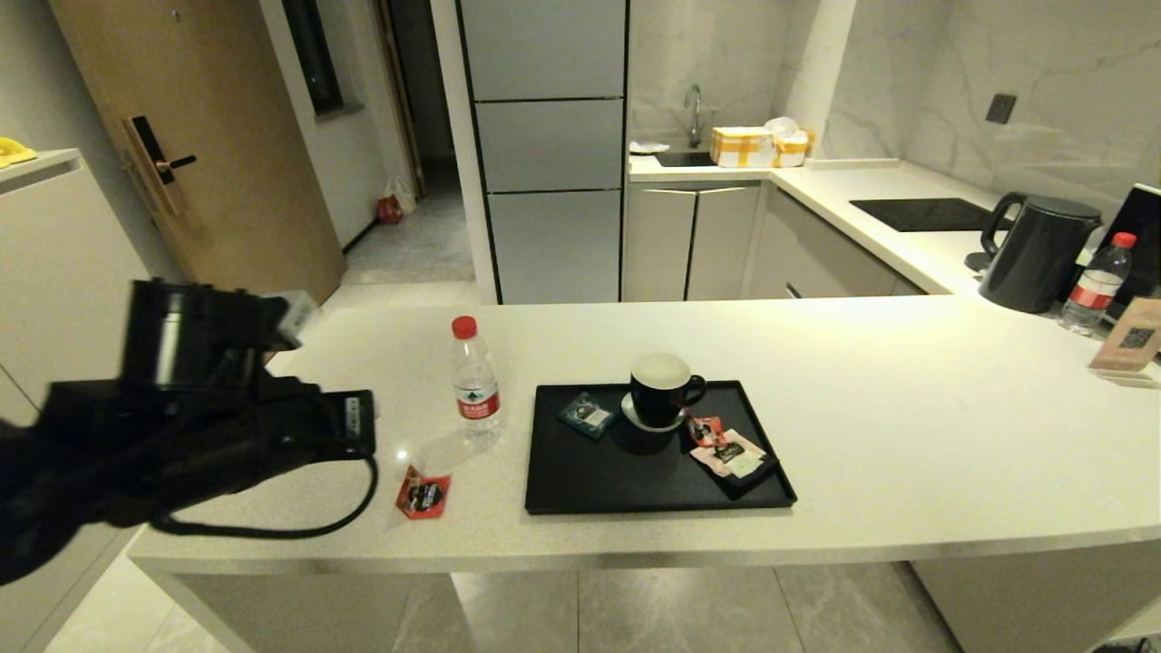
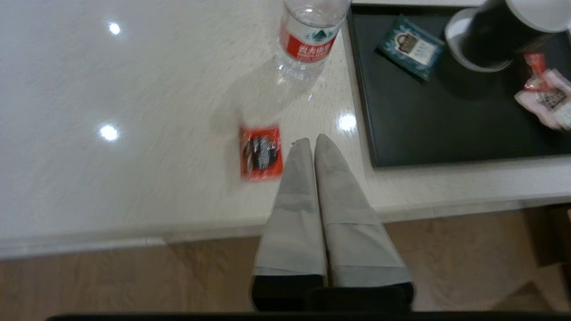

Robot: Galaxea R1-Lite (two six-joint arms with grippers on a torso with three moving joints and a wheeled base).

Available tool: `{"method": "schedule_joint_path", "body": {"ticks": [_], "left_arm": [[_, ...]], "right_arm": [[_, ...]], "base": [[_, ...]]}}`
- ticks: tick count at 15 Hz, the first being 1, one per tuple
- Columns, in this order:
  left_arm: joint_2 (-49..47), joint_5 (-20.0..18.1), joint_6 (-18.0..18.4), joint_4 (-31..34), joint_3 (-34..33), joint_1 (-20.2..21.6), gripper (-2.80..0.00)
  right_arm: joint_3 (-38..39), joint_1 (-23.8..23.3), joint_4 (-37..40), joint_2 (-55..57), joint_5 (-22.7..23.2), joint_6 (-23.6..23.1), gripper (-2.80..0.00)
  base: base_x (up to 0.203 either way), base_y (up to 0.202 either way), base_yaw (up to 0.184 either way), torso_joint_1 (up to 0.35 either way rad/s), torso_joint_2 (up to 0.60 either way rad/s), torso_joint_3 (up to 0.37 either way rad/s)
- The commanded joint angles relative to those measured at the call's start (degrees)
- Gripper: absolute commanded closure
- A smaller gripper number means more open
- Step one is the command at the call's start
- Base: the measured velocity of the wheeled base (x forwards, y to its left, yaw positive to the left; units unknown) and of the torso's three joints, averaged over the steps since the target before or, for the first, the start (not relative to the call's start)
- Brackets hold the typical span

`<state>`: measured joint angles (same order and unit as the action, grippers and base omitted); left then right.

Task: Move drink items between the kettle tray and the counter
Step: Return the tea bag to its original position

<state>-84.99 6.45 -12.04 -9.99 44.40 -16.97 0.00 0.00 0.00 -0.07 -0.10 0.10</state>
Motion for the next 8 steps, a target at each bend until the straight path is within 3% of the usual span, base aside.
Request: {"method": "schedule_joint_path", "body": {"ticks": [1, 5, 8], "left_arm": [[14.82, -0.03, -1.43, 9.09, -0.84, 0.56, 0.00], [45.51, -1.23, -7.50, 46.69, 7.67, 3.76, 0.00], [59.85, -1.60, -10.62, 75.45, 15.41, 6.36, 0.00]], "right_arm": [[0.09, 0.00, 0.00, 0.07, 0.01, -0.01, 0.00], [0.09, 0.00, 0.00, 0.07, 0.01, -0.01, 0.00], [0.09, 0.00, 0.00, 0.07, 0.01, -0.01, 0.00]], "base": [[0.000, 0.000, 0.000, 0.000, 0.00, 0.000], [0.000, 0.000, 0.000, 0.000, 0.00, 0.000], [0.000, 0.000, 0.000, 0.000, 0.00, 0.000]]}}
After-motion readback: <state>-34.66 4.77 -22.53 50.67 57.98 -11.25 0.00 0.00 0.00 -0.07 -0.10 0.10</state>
